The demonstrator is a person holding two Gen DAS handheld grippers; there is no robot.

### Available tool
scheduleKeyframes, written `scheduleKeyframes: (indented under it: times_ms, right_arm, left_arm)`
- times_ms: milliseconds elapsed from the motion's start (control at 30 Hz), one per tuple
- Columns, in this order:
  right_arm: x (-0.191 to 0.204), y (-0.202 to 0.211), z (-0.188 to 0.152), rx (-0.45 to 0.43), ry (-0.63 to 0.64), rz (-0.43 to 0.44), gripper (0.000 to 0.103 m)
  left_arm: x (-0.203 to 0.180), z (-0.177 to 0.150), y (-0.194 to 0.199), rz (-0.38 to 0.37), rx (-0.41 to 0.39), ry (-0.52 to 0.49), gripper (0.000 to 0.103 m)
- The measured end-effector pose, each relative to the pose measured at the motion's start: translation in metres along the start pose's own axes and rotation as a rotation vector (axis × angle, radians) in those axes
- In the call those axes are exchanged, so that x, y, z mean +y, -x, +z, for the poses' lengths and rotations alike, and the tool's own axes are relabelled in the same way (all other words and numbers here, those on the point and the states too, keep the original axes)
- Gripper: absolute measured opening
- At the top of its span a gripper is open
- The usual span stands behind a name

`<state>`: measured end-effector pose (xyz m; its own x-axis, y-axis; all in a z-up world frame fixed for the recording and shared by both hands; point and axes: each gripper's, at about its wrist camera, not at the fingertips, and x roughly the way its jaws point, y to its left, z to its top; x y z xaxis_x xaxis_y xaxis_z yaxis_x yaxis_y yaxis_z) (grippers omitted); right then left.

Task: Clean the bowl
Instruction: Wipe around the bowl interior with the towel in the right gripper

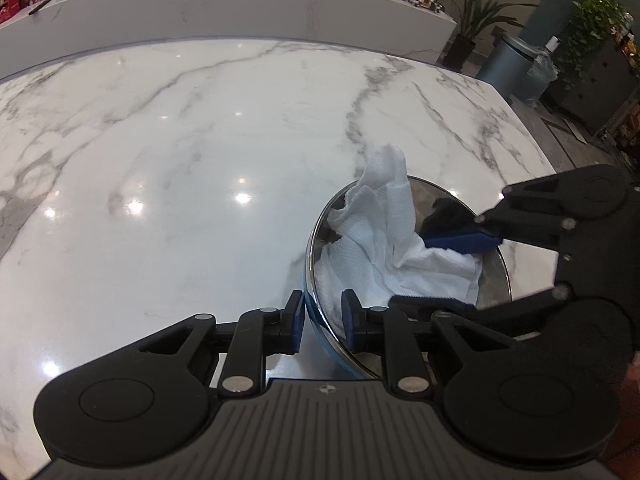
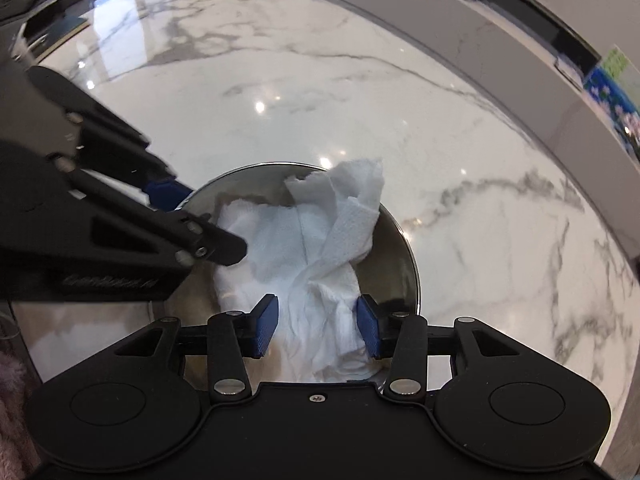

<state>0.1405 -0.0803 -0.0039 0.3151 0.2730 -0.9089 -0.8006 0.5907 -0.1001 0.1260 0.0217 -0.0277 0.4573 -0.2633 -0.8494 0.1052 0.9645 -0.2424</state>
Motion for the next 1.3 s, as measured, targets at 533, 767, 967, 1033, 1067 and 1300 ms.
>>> scheduleKeyframes:
  times_ms: [533, 767, 967, 1033, 1067, 1300]
  right_arm:
    - [-0.004, -0.008, 0.000, 0.012, -0.040, 0.110, 0.014]
    - [-0.003, -0.008, -0.002, 0.020, -0.060, 0.171, 0.014]
    - [0.006, -0.009, 0.000, 0.041, -0.005, 0.075, 0.012]
    - [0.004, -0.010, 0.001, 0.051, -0.001, 0.048, 0.012]
    - [0.003, -0.010, 0.000, 0.055, -0.002, 0.037, 0.012]
    - [-0.008, -0.002, -0.006, 0.061, -0.013, -0.068, 0.011]
  left_arm:
    - [-0.003, 0.000, 0.000, -0.008, -0.002, 0.009, 0.017]
    - [-0.009, 0.000, -0.002, 0.014, -0.003, -0.017, 0.017]
    - [-0.009, -0.001, -0.001, 0.016, 0.001, -0.035, 0.018]
    - [-0.009, -0.001, -0.001, 0.015, 0.002, -0.036, 0.018]
    - [-0.009, -0.001, 0.000, 0.017, 0.001, -0.039, 0.018]
    - [-0.010, -0.001, 0.001, 0.034, 0.000, -0.053, 0.018]
